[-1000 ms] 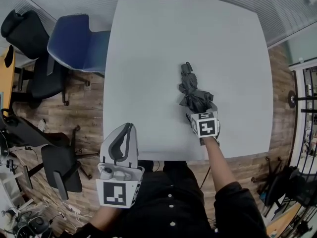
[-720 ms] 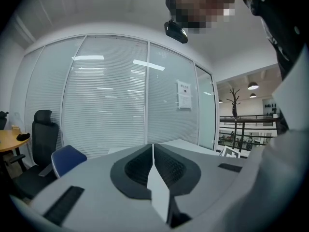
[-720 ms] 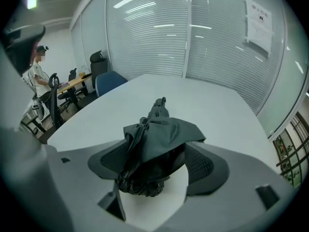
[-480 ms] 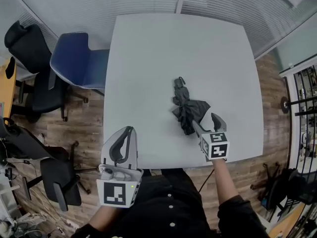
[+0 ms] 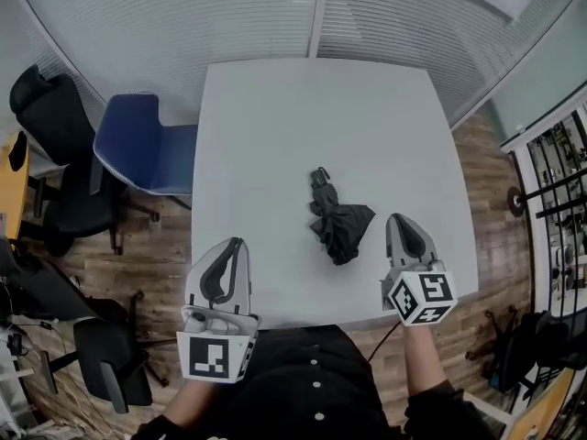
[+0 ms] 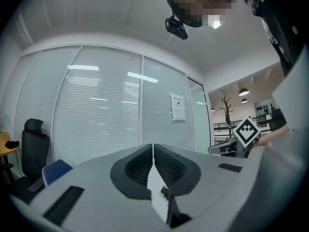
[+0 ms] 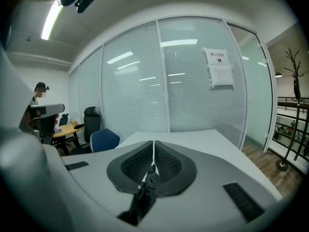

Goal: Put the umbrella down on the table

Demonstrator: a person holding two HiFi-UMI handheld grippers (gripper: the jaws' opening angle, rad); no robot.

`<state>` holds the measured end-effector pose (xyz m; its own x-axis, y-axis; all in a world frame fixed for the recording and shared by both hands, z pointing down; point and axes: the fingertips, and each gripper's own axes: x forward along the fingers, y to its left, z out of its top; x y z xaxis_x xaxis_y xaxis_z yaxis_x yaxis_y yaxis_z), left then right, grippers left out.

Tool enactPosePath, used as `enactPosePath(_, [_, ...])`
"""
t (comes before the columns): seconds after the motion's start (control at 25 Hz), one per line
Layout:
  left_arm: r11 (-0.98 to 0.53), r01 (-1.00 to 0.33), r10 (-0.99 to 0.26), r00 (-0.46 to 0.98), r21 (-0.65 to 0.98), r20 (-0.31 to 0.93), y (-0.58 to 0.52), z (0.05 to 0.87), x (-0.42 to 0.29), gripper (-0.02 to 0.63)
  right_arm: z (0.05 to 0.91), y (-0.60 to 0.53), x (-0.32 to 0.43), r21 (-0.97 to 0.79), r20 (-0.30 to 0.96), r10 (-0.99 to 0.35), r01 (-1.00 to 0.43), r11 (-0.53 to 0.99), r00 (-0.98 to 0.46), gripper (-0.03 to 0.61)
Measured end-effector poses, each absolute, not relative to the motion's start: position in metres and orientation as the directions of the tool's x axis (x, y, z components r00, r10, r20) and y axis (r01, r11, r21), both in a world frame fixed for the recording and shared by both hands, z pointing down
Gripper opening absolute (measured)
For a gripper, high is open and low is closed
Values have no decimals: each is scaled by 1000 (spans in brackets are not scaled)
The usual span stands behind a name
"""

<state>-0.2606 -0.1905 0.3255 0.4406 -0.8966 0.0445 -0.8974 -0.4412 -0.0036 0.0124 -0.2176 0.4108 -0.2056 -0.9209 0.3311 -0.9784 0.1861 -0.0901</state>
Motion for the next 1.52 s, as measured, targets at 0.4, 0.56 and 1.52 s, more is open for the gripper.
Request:
enactPosePath(0.4, [-446, -894, -895, 447, -34, -11, -194, 307, -275, 23, 306, -183, 8, -91, 51, -976, -974, 205, -210, 34])
enactPosePath(0.56, [-445, -895, -895, 446, -39, -29, -193, 300, -279, 23, 296, -168, 20, -56, 1, -989, -987, 150, -151, 34])
enactPosePath(1.52, [-427, -902, -901, 430, -57, -52, -180, 291, -291, 23, 292, -134, 33, -17, -45, -996, -997, 81, -81, 29])
